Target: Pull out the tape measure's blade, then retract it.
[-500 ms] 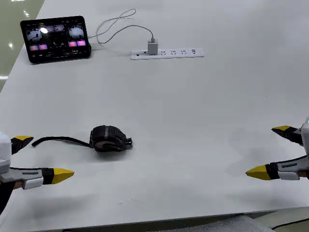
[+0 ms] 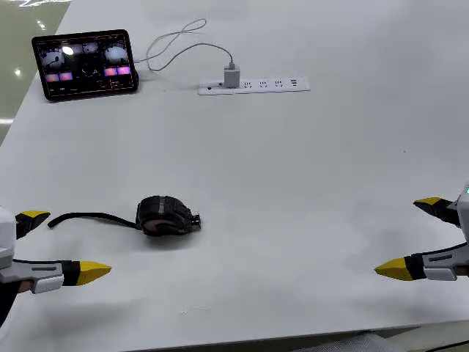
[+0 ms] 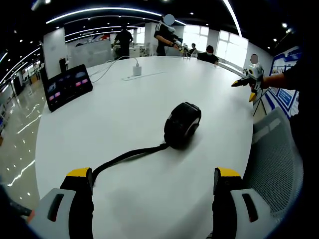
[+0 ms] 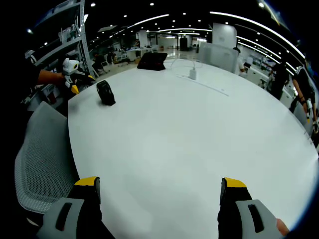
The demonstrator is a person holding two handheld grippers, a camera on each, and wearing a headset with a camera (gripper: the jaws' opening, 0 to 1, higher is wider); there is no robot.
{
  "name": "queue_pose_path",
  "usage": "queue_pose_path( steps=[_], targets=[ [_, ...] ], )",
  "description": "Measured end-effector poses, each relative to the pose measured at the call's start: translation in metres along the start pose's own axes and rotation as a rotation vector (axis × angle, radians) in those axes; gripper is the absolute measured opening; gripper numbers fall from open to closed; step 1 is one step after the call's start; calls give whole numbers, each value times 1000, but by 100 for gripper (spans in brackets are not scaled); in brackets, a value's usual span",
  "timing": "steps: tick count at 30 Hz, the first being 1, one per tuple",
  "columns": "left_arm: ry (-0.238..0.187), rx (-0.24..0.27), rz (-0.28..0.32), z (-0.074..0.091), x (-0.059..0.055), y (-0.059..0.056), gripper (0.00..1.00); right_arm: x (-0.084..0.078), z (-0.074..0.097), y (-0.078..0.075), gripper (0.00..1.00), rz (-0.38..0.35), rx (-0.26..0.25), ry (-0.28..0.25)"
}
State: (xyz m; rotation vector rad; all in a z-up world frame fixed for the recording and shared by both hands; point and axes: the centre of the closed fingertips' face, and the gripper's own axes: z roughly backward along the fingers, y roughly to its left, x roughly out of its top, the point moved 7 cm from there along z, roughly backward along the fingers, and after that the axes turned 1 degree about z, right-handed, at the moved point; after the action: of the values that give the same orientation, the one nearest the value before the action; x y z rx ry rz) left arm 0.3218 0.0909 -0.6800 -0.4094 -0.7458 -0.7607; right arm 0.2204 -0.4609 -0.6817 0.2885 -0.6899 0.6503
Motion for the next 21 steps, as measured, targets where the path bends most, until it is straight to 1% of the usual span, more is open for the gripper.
queue_pose_path(
  steps=[4, 7, 9, 12, 14, 15, 17, 21],
  targets=[
    [1, -4, -5, 0, 0, 0, 99, 0, 0, -1, 99, 3, -4, 1],
    [-14, -1, -24, 0, 2, 1, 99, 2, 0, -3, 99, 26, -17, -8],
    [-15, -7, -20, 1, 3, 2, 99, 3, 1, -4, 99, 13, -10, -7],
    [-2, -10, -31, 0, 2, 2, 99, 5, 1, -7, 99, 22, -19, -9],
    [3, -9, -42, 0, 3, 4, 99, 7, 1, -9, 99, 32, -26, -21],
    [6, -24, -34, 0, 4, 4, 99, 8, 1, -10, 99, 36, -29, -23],
    [11, -32, -31, -1, 5, 5, 99, 12, 1, -11, 99, 45, -29, -30],
    [21, -41, -52, -2, 9, 7, 99, 18, -3, -15, 99, 43, -21, -17]
  ],
)
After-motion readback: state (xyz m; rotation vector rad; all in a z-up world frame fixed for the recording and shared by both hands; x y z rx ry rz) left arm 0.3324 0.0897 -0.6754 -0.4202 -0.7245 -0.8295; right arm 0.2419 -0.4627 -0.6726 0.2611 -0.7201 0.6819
